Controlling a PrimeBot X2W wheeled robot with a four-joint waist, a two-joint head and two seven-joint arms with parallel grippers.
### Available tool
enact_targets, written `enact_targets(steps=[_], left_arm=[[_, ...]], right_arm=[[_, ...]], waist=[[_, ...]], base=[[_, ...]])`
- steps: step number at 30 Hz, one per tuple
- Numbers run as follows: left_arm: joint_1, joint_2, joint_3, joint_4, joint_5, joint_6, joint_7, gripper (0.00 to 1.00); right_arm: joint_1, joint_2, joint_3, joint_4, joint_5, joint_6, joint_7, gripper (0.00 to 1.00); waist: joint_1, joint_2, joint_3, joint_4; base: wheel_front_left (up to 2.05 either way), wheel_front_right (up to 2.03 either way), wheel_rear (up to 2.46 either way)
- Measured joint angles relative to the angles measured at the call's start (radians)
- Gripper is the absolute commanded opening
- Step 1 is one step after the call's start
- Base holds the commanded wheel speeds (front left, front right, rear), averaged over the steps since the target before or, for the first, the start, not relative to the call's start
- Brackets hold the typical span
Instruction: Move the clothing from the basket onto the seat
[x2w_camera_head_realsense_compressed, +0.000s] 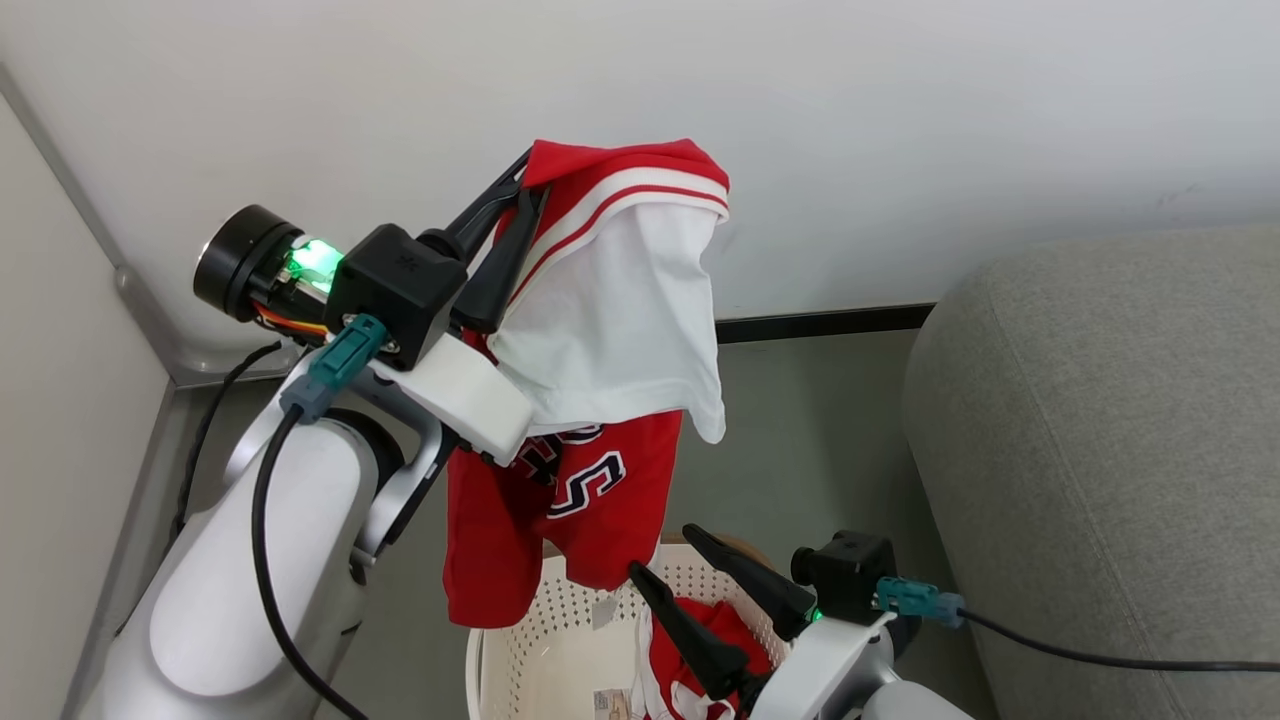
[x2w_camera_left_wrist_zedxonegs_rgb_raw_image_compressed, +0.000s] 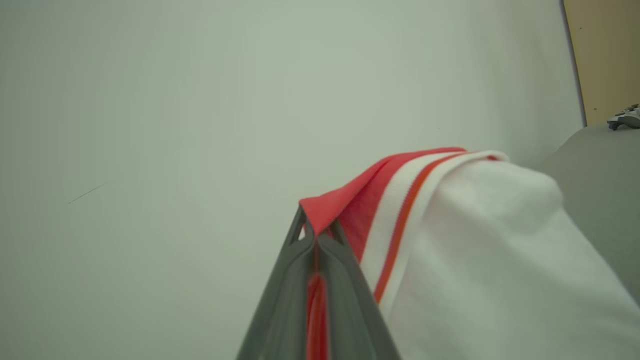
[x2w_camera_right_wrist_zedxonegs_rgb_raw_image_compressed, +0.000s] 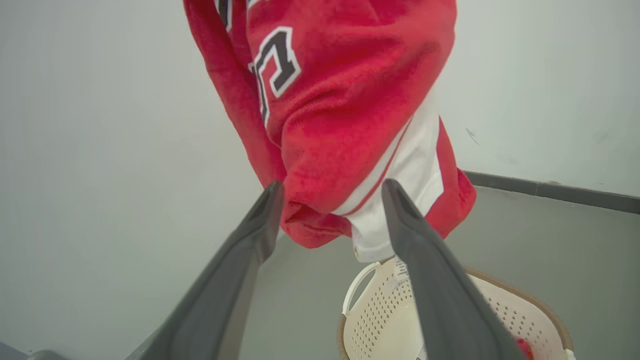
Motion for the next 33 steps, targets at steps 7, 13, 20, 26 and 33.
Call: enact_targets(steps=[7,13,20,26,33], left_arm=[[-0.009,-0.016,-0.019,-0.006,-0.001,-0.009,0.022,0.00],[-0.009,-0.033,-0.032,-0.006,-0.010,-0.016,0.031,0.00],[-0.009,-0.049,-0.039,-0.006,-0.018,-0.017,0.032,0.00],[-0.009,-0.052,-0.043,-0.006,-0.018,-0.017,0.032,0.00],[-0.009,-0.057,-0.049,-0.005,-0.020,-0.017,0.039,0.00]], right_arm=[[-0.038,0.009,0.003,0.071,0.039,0.000,0.000,1.00],[-0.079,0.016,0.014,0.135,0.042,0.000,-0.002,1.00],[-0.135,0.023,0.027,0.208,0.013,0.000,-0.028,1.00],[-0.146,0.028,0.026,0.268,0.021,0.000,-0.046,1.00],[-0.185,0.030,0.061,0.299,0.031,0.000,-0.057,1.00]], waist=[[0.0001,0.0000,-0.005,0.013],[0.0000,0.0000,-0.007,0.023],[0.0000,0.0000,-0.008,0.031],[0.0001,0.0000,-0.007,0.034],[0.0000,0.0000,-0.005,0.040]], base=[[0.00,0.00,0.00],[0.00,0.00,0.00],[0.00,0.00,0.00],[0.00,0.00,0.00],[0.00,0.00,0.00]])
